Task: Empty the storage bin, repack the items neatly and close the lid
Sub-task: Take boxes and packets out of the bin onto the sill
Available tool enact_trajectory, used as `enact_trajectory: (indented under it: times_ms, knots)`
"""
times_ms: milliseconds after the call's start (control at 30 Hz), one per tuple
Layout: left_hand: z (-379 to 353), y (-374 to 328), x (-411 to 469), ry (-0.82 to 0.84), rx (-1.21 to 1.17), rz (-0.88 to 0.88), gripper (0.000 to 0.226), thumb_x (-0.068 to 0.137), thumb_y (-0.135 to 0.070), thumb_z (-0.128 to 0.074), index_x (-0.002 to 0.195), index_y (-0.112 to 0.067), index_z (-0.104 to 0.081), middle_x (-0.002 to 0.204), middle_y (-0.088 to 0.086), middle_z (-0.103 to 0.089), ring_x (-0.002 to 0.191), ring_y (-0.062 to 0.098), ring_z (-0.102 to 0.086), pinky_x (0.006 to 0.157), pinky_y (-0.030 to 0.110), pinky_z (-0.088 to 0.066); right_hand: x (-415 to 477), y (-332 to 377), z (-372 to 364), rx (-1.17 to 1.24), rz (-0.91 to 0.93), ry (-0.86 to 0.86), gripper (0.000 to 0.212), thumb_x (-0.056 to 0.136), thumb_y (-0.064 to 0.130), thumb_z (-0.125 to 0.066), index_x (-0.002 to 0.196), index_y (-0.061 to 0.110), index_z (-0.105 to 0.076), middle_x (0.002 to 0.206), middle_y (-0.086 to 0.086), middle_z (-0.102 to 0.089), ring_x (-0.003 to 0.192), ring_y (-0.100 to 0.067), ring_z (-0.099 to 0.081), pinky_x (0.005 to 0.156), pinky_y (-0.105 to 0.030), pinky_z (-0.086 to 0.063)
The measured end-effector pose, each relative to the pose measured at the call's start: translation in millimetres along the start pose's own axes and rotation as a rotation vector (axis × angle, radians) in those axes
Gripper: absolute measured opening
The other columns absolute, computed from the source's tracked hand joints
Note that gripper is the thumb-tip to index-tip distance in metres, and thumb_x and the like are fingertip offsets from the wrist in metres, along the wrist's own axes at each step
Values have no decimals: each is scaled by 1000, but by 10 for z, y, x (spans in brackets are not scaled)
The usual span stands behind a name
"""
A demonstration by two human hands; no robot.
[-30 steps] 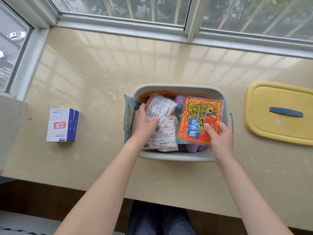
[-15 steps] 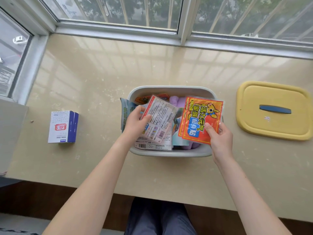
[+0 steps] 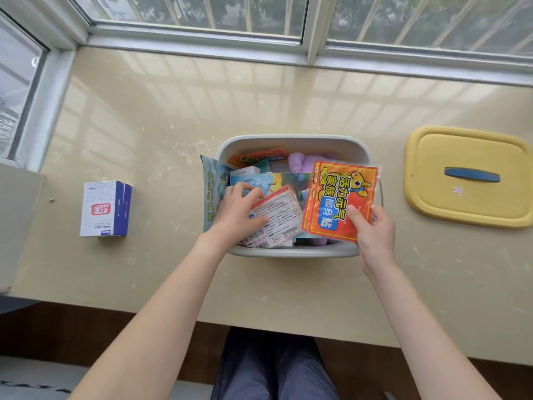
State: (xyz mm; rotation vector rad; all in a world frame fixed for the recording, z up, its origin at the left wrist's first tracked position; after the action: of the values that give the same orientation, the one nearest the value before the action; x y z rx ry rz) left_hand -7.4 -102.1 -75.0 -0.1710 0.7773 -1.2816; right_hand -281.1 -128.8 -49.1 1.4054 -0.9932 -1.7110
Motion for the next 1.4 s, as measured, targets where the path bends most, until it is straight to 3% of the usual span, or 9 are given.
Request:
enact_trajectory:
  times_ms: [200, 400, 567, 700, 900, 1000, 1133, 1267, 1400]
  knots:
    - [7, 23, 18, 11, 82, 75, 50, 74, -40, -76, 113, -31, -48, 104, -5, -46, 100, 18, -43, 84, 35, -42, -21, -9, -11, -25, -5, 3, 12, 92, 13, -65, 103, 17, -63, 95, 4, -71, 75, -2, -70, 62, -17, -55]
    - [46, -15, -9, 127, -109, 97, 26, 75, -35, -80, 90, -25, -60, 86, -10, -65, 82, 11, -63, 68, 28, -49, -71, 29, -30, -77, 18, 34, 13, 93, 12, -64, 106, 15, -63, 94, 7, -70, 74, 3, -69, 61, -13, -52]
    - [375, -215, -157, 26, -331, 131, 18, 81, -26, -77, 84, -26, -59, 83, -10, -66, 75, 4, -63, 60, 20, -47, -168, 195, 49, -54, 11, 33, 12, 93, 14, -64, 105, 16, -64, 95, 5, -72, 75, 0, -70, 62, -16, -54]
    - [747, -392, -382, -95, -585, 193, 21, 82, -20, -76, 98, -19, -62, 90, -7, -70, 77, 4, -66, 64, 17, -52, -321, 511, 156, -32, 46, 21, 13, 92, 12, -65, 105, 14, -65, 96, 2, -72, 74, -2, -70, 63, -17, -55]
    - [1211, -707, -946, -194, -857, 186, 26, 81, -14, -75, 105, -15, -64, 98, 4, -74, 86, 21, -72, 78, 46, -59, -797, 1177, 295, 37, 156, 56, 17, 90, 11, -68, 106, 15, -66, 99, -1, -75, 90, -21, -72, 70, -24, -57]
    - [1338, -833, -1281, -212, -973, 145, 38, 79, -15, -78, 110, -23, -58, 102, 8, -73, 85, 25, -73, 73, 53, -59, -1193, 1496, 389, 115, 216, 66, 36, 91, 5, -65, 123, 16, -56, 102, 1, -73, 88, -13, -73, 65, -22, -57]
    - [1383, -1013, -1732, -228, -966, 0, 63, 78, -15, -78, 120, -48, -45, 118, 8, -67, 96, 28, -71, 75, 49, -60, -1696, 1577, 588, 157, 298, 43, 61, 92, 2, -62, 141, 33, -41, 116, 3, -68, 96, -13, -71, 68, -27, -59]
    - [1163, -1073, -2091, -179, -949, -16, 60, 84, -5, -71, 124, -42, -47, 97, 10, -74, 79, 26, -74, 57, 41, -60, -1963, 1241, 840, 119, 283, -24, 48, 92, 2, -63, 131, 30, -55, 125, -3, -65, 105, -17, -69, 75, -31, -60]
    - [812, -1070, -2270, -120, -946, 53, 49, 85, -7, -71, 117, -40, -54, 104, 2, -70, 77, 21, -73, 55, 45, -59, -2131, 810, 1178, 92, 207, -124, 42, 90, 1, -65, 126, 21, -60, 121, -4, -66, 97, -11, -70, 69, -25, -59]
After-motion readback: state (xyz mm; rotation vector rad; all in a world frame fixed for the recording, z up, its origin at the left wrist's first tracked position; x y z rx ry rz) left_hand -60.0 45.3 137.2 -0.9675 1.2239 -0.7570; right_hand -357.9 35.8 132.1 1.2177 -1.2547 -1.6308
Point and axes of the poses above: each hand's wrist, its own x-axis towards the middle knuckle, its own z-axis out of the back of the hand, y = z × x, the point moved 7 cm from there along x, towards the middle knuckle
